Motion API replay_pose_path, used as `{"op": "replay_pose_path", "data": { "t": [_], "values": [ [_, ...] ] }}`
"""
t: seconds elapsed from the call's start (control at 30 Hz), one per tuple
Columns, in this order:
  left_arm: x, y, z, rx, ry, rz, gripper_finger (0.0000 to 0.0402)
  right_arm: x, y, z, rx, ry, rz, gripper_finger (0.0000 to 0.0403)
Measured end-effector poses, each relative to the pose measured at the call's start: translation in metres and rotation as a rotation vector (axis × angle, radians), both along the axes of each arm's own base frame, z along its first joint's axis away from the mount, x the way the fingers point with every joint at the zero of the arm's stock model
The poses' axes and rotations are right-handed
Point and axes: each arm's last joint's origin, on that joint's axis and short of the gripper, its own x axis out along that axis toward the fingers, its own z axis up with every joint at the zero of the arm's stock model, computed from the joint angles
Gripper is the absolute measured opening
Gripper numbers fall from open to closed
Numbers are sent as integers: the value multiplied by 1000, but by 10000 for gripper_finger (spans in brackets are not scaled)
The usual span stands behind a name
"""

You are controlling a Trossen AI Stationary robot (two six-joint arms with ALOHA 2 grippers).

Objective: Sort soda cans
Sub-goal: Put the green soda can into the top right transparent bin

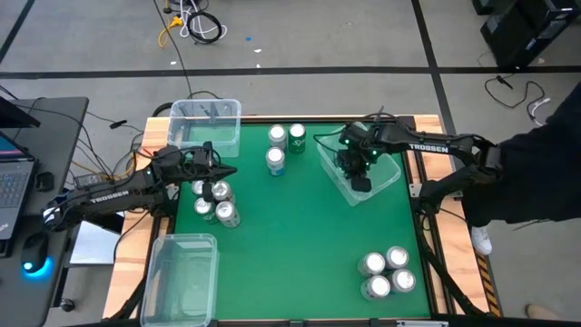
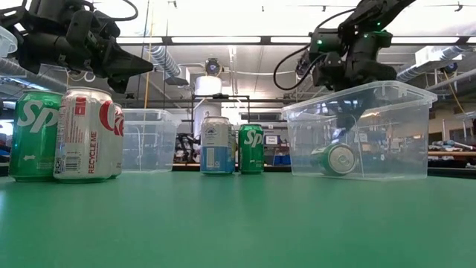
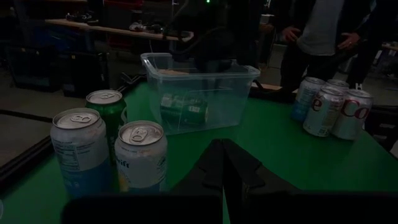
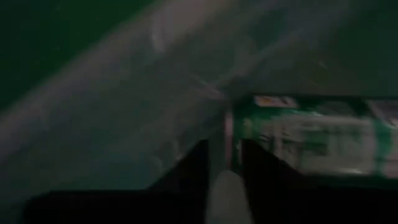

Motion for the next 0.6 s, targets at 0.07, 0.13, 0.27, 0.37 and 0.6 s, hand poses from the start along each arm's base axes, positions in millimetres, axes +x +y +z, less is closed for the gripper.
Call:
{"op": "replay_pose_path", "data": {
  "t": [0.07,0.13,0.27,0.37,0.6],
  "values": [
    [0,0,0,0,0,0,0,1,2,0,12,-8,-1,17],
    [0,0,0,0,0,0,0,2,3,-2,13,-14,0,12],
    [0,0,0,0,0,0,0,-2,4,-14,40,-3,-32,19],
    [0,0,0,1,0,0,0,-5,6,-18,58,10,-51,6],
    [0,0,0,8,1,0,0,-6,0,-19,9,16,-89,6]
  ]
}}
